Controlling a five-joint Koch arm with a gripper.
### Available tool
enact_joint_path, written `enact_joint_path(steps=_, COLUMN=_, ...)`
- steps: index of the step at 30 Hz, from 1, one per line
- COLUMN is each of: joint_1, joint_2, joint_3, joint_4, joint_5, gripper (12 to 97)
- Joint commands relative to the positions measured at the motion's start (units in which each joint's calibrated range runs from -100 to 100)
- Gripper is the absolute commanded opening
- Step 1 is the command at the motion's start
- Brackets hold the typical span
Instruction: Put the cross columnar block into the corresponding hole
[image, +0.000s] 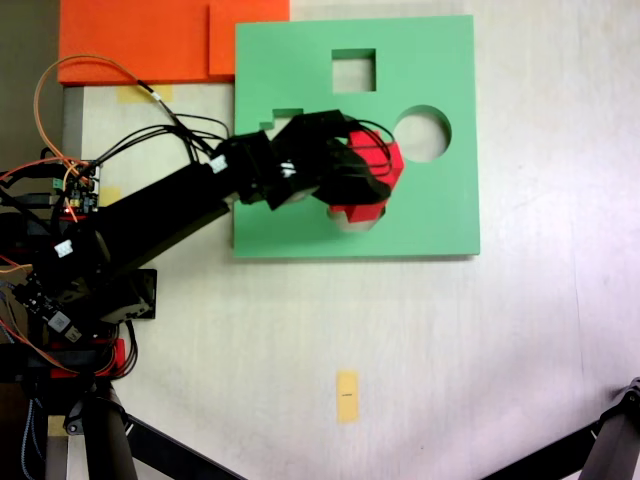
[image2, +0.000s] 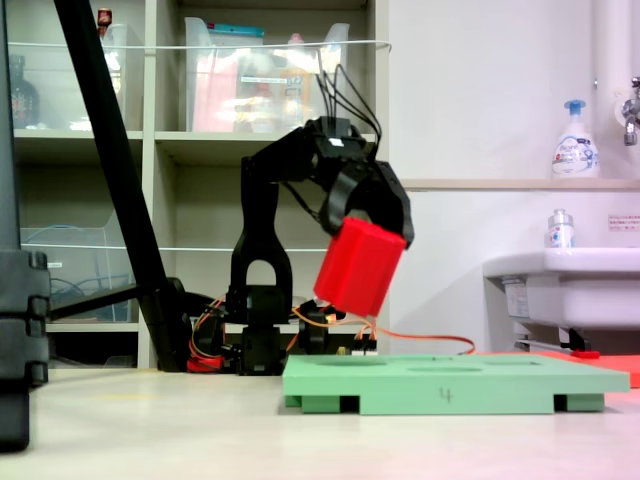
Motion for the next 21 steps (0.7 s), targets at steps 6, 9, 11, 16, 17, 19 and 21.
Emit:
enact_joint_path(steps=6, joint_1=1.1, joint_2=-5.9, joint_3=-2.2, joint_4=5.1, joint_5=3.2, gripper=37.5)
enact_joint_path(steps=9, joint_1=1.3, joint_2=-6.1, joint_3=-2.4, joint_4=5.1, joint_5=3.8, gripper=37.5)
enact_joint_path(steps=11, joint_1=1.5, joint_2=-6.4, joint_3=-2.4, joint_4=5.1, joint_5=4.4, gripper=37.5)
enact_joint_path(steps=16, joint_1=2.0, joint_2=-6.6, joint_3=-2.4, joint_4=5.8, joint_5=5.7, gripper=37.5)
enact_joint_path(steps=17, joint_1=2.0, joint_2=-6.6, joint_3=-2.4, joint_4=5.8, joint_5=6.3, gripper=37.5)
enact_joint_path(steps=19, joint_1=2.2, joint_2=-6.6, joint_3=-2.4, joint_4=6.0, joint_5=7.0, gripper=37.5)
enact_joint_path(steps=21, joint_1=2.7, joint_2=-6.6, joint_3=-2.4, joint_4=6.2, joint_5=7.6, gripper=37.5)
